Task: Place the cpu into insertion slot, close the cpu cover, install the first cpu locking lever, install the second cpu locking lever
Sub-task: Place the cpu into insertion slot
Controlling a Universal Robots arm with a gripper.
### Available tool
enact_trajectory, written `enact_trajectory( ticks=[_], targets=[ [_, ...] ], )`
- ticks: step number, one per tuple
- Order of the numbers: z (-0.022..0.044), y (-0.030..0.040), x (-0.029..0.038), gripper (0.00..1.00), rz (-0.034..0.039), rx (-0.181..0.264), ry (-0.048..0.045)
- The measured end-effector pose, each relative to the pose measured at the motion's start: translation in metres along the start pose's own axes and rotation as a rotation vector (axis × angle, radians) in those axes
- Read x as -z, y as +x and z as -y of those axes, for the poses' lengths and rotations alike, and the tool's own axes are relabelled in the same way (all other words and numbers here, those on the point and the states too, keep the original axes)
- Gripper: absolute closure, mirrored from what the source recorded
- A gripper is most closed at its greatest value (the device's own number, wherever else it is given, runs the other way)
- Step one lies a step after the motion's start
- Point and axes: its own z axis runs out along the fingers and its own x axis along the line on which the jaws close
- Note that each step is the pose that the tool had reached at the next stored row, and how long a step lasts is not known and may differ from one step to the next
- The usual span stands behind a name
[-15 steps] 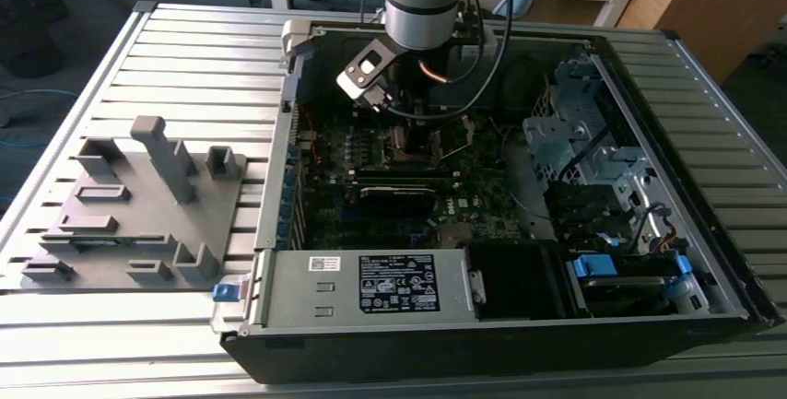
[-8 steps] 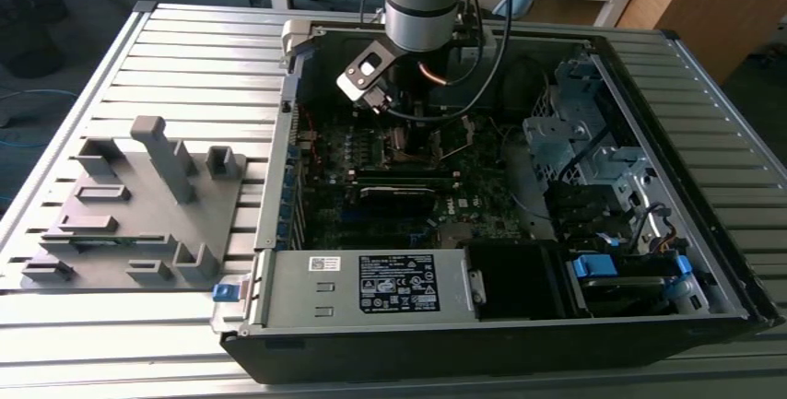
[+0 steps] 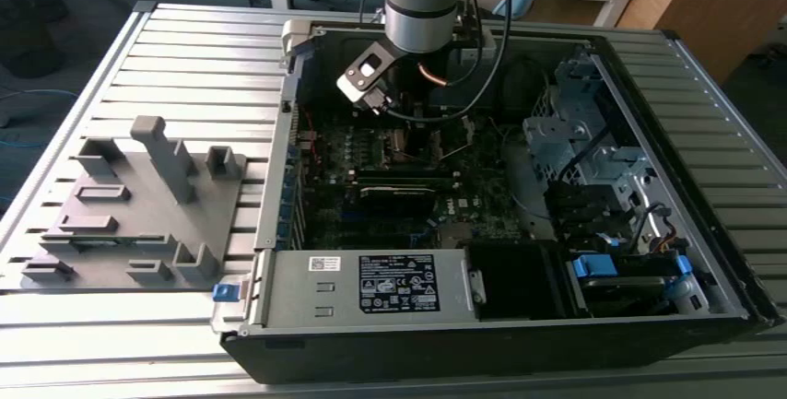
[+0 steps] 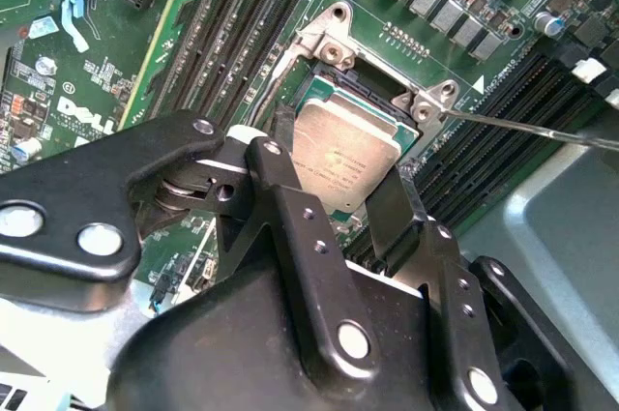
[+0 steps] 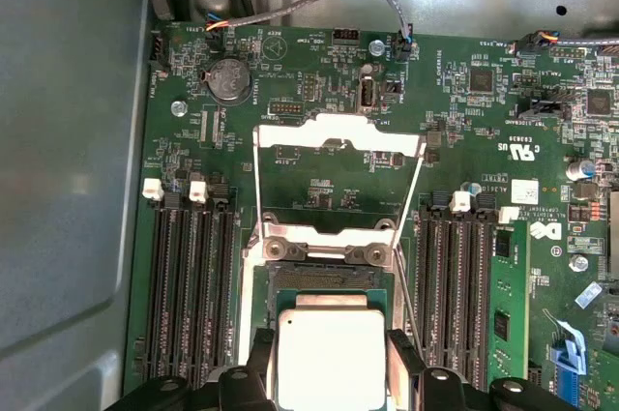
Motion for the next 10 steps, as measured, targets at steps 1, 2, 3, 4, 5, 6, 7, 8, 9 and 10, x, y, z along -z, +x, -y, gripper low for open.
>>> enact_trajectory(
  ticks=[1,2,3,4,5,6,7,8,9,10],
  targets=[
    [0.0,0.0001,-0.0005,0.46,-0.0002,0.0,-0.0002],
    [0.0,0.0001,-0.0011,0.46,-0.0002,0.0,-0.0002],
    [0.0,0.0001,-0.0017,0.46,-0.0001,-0.001,-0.0002],
    [0.0001,0.0,-0.0023,0.46,-0.0001,-0.001,-0.0002],
    [0.0001,0.0,-0.0028,0.46,0.0,-0.001,-0.0002],
    [0.0001,0.0001,-0.0033,0.46,0.0,-0.002,-0.0003],
    [0.0002,0.0003,-0.0036,0.46,0.0008,-0.004,-0.0004],
    [0.0002,0.0007,-0.004,0.46,0.0026,-0.008,-0.0011],
    [0.0002,0.001,-0.0043,0.46,0.0047,-0.012,-0.0017],
    [0.0002,0.0013,-0.0046,0.46,0.0068,-0.014,-0.0022]
  ],
)
